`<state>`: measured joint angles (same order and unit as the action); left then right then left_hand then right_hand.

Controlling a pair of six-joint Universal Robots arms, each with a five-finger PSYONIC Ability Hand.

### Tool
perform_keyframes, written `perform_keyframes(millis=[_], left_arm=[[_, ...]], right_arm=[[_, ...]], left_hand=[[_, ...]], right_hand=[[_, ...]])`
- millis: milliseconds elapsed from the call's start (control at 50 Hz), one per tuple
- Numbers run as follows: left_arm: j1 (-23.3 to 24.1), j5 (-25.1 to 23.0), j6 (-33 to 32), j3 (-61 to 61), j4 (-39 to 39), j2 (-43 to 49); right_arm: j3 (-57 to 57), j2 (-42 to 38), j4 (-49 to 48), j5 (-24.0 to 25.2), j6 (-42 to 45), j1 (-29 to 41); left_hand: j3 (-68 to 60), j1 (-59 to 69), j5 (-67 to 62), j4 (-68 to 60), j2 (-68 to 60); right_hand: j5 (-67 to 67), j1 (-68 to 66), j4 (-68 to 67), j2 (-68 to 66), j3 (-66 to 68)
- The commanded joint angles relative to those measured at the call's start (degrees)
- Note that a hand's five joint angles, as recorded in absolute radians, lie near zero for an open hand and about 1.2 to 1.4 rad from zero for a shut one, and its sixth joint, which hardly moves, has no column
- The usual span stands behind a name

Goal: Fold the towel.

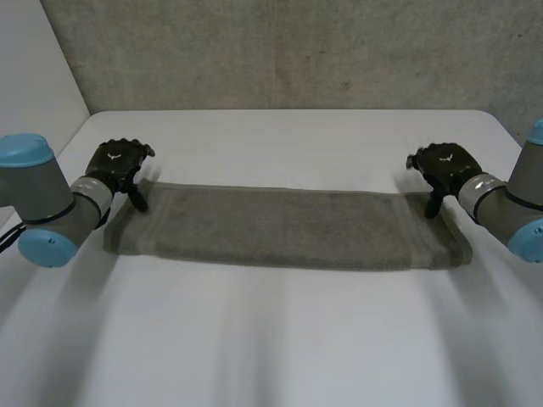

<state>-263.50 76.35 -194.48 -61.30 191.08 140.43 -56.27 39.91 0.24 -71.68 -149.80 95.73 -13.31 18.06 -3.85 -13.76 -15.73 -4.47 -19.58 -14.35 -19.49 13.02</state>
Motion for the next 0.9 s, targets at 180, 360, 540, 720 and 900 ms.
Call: perform_keyframes(millis=[180, 360, 540, 720, 900], left_arm=[[0.3, 1.8, 0.9, -13.9, -1.6, -16.7], [1.7, 1.2, 2.4, -33.3, 5.0, -32.0], [2.9, 1.0, 3.7, -43.0, 15.0, -34.2], [3.3, 1.2, 3.9, -44.6, 17.2, -33.3], [3.3, 1.1, 3.8, -45.9, 17.6, -33.6]], right_arm=[[-16.4, 21.8, -6.8, -2.0, -4.9, 0.4], [-33.8, 32.2, -2.8, -1.8, -7.0, 0.4], [-42.0, 29.5, -5.1, -1.3, -3.5, -2.2], [-43.0, 24.9, -10.7, -1.1, -2.3, -3.9], [-42.9, 21.6, -15.5, -0.9, -2.1, -4.6]], left_hand=[[3.3, -6.0, 1.8, 3.8, 3.7], [3.3, -5.7, 1.5, 3.8, 3.3], [3.3, -5.7, 1.4, 3.8, 3.3], [3.3, -5.7, 1.4, 3.8, 3.3], [3.3, -5.7, 1.4, 3.8, 3.3]], right_hand=[[4.5, 9.6, 4.4, 9.5, -3.0], [4.5, 9.6, 4.4, 9.5, -3.0], [1.2, 6.3, 4.4, 6.2, -3.0], [-8.1, -3.0, 4.4, -3.0, -3.0], [-17.0, -11.9, 4.4, -11.9, -3.0]])
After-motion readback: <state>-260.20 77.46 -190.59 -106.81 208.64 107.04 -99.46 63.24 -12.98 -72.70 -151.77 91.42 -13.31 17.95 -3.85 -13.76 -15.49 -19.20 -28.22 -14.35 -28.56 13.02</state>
